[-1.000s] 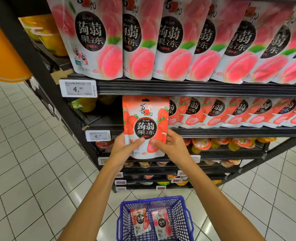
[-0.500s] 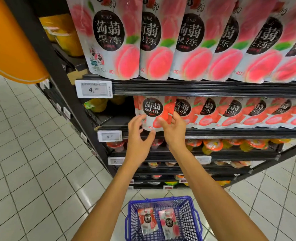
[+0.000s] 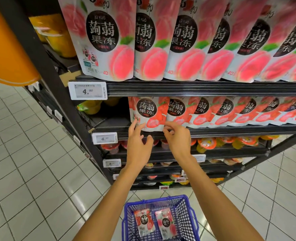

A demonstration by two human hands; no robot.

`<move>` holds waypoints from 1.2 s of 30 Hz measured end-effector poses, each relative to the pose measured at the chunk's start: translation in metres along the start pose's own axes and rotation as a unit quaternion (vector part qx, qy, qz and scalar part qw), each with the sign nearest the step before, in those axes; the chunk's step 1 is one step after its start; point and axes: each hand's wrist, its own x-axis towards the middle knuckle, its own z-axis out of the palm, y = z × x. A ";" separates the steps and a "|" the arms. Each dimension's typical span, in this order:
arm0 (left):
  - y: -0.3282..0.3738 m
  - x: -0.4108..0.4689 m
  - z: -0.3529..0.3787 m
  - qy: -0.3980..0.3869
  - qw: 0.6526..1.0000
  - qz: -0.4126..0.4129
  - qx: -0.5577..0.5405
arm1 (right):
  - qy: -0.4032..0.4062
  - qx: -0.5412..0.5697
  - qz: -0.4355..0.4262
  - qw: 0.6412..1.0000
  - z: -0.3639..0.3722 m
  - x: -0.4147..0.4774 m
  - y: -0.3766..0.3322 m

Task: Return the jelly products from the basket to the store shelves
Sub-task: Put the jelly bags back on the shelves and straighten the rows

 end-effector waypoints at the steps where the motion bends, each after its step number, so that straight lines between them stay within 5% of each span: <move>1: 0.000 0.000 0.000 -0.003 1.000 -0.005 0.002 | 0.007 -0.006 0.005 1.000 0.001 0.001 -0.001; 36: 0.003 0.012 0.005 0.009 1.000 0.003 -0.006 | 0.088 -0.002 0.070 0.994 0.009 -0.002 0.004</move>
